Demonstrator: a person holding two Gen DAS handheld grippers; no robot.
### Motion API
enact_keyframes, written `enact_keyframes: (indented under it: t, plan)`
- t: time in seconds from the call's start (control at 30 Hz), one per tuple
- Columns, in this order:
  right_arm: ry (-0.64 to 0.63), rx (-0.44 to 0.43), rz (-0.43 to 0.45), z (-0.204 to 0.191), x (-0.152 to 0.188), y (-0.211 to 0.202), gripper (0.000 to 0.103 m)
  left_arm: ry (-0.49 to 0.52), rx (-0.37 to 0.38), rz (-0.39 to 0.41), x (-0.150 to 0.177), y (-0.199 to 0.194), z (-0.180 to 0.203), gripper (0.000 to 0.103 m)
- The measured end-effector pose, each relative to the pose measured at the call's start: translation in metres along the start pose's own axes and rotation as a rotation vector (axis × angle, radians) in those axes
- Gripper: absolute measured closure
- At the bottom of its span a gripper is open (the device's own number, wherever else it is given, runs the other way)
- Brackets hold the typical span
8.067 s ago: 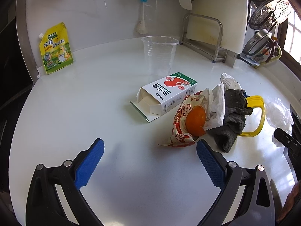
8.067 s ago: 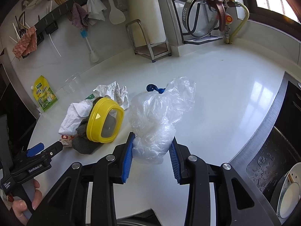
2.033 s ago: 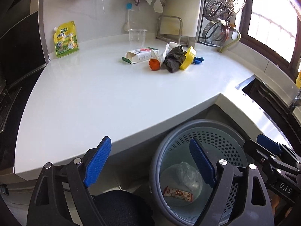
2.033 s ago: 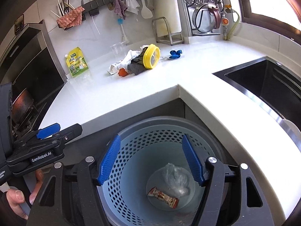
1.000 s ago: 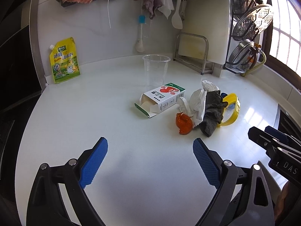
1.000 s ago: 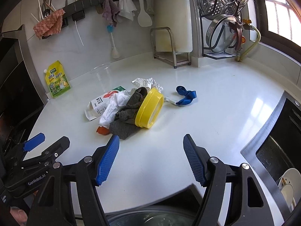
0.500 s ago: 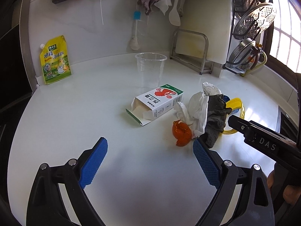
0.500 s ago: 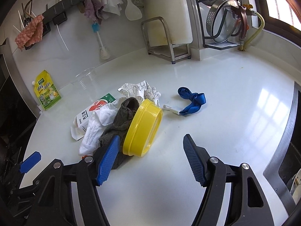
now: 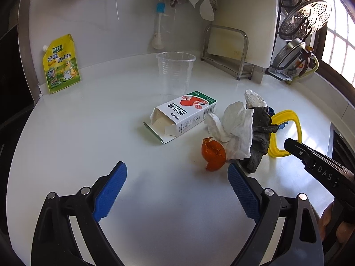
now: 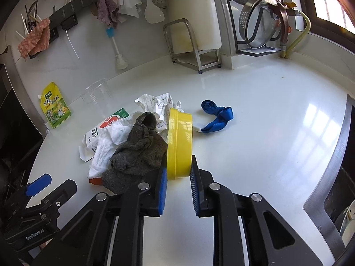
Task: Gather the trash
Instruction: 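Grasp the yellow lid with the right gripper while the left gripper grasps the orange peel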
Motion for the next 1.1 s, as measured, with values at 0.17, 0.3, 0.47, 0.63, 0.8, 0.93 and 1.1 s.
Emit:
enact_keyframes:
  t: [0.17, 0.3, 0.47, 0.63, 0.8, 0.93, 1.1]
  plan:
    - [0.03, -0.001, 0.033, 0.018, 0.0, -0.017, 0.085, 0.007, 0.006, -0.03, 0.0, 0.007, 0.007, 0.012]
    - [0.048, -0.02, 0.051, 0.026, 0.001, -0.026, 0.085, 0.001, -0.009, -0.053, -0.004, 0.016, 0.01, 0.012]
    - [0.062, -0.049, 0.069, 0.032, 0.001, -0.034, 0.085, 0.017, -0.04, -0.087, -0.007, 0.03, 0.014, 0.012]
    - [0.074, -0.071, 0.078, 0.036, 0.0, -0.037, 0.085, 0.03, -0.061, -0.098, -0.012, 0.039, 0.018, 0.012]
    - [0.073, -0.083, 0.083, 0.036, 0.0, -0.039, 0.085, 0.048, -0.05, -0.123, -0.014, 0.047, 0.023, 0.033]
    - [0.073, -0.085, 0.08, 0.036, 0.002, -0.039, 0.085, 0.044, -0.021, -0.12, -0.013, 0.045, 0.025, 0.055]
    - [0.07, -0.081, 0.084, 0.037, 0.008, -0.043, 0.085, 0.05, 0.023, -0.088, -0.009, 0.034, 0.028, 0.081]
Point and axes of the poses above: each gripper's, at about its wrist camera, not at the fingertips, and y roughly the way its jaws point, z to its right, x to its underside, the point moved 5 cm from there along y, roughly the way its jaws point
